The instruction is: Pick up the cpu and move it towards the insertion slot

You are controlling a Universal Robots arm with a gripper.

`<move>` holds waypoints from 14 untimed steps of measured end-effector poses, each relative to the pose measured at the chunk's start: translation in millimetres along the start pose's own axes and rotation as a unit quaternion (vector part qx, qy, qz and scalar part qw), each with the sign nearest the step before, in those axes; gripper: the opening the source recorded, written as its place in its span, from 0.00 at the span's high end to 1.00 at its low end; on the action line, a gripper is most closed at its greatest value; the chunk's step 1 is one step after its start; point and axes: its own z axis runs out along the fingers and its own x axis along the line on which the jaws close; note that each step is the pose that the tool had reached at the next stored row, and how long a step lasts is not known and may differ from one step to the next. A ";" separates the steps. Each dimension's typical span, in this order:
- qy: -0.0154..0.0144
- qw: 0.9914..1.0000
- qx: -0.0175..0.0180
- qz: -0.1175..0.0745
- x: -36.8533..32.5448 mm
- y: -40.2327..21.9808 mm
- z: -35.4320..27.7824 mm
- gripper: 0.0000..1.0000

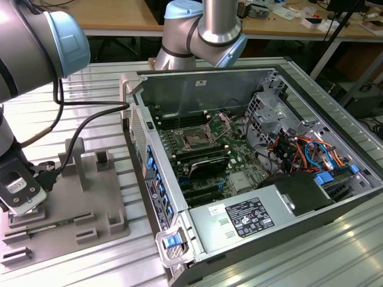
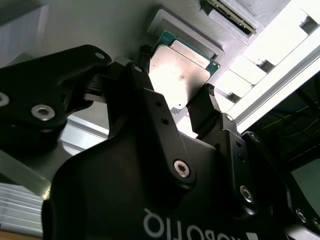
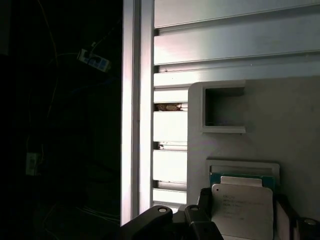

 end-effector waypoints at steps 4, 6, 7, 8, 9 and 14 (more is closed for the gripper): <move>0.000 1.000 0.000 0.000 -0.1 0.1 -2.1 0.45; 0.000 1.000 0.000 0.000 -0.1 0.1 -2.7 0.45; 0.000 1.000 0.000 0.000 -0.1 0.1 -3.3 0.45; 0.000 1.000 0.000 0.000 -0.1 0.1 -3.7 0.45; 0.000 1.000 0.000 0.000 -0.1 0.1 -4.1 0.45; 0.000 1.000 0.000 0.000 -0.2 0.2 -5.9 0.45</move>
